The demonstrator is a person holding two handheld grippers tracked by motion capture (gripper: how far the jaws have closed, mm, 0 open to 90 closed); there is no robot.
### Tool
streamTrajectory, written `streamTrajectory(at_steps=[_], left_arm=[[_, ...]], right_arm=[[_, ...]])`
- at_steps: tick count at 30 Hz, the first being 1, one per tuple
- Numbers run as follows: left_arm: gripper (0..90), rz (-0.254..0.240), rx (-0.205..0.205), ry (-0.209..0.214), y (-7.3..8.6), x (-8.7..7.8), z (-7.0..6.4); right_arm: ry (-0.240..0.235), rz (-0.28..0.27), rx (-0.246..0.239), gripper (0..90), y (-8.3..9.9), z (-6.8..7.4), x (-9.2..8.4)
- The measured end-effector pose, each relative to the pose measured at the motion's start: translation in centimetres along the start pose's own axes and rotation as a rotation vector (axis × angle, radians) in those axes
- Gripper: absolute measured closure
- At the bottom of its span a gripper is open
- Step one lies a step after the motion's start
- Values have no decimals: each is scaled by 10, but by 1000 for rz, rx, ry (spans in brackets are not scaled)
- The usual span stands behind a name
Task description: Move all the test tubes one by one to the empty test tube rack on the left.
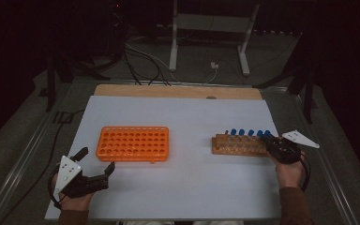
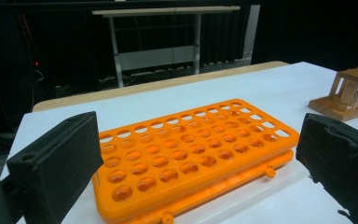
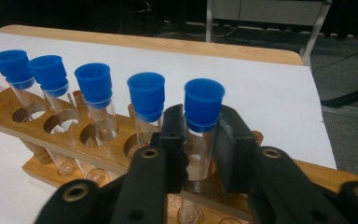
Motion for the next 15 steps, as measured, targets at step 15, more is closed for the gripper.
streamTrajectory(at_steps=[15], left_arm=[[7, 4, 0, 2, 0, 1, 0]], right_arm=[[3, -8, -1, 769, -1, 1, -1]])
Point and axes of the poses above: each handheld gripper's, and its own axes: x roughly forward along the jaws, y roughly out of its underside, z roughly to its left, the point moved 3 cm from there along x, roughly forward along the jaws, and after that the axes turned 14 degrees about z, right-handed, at the moved point
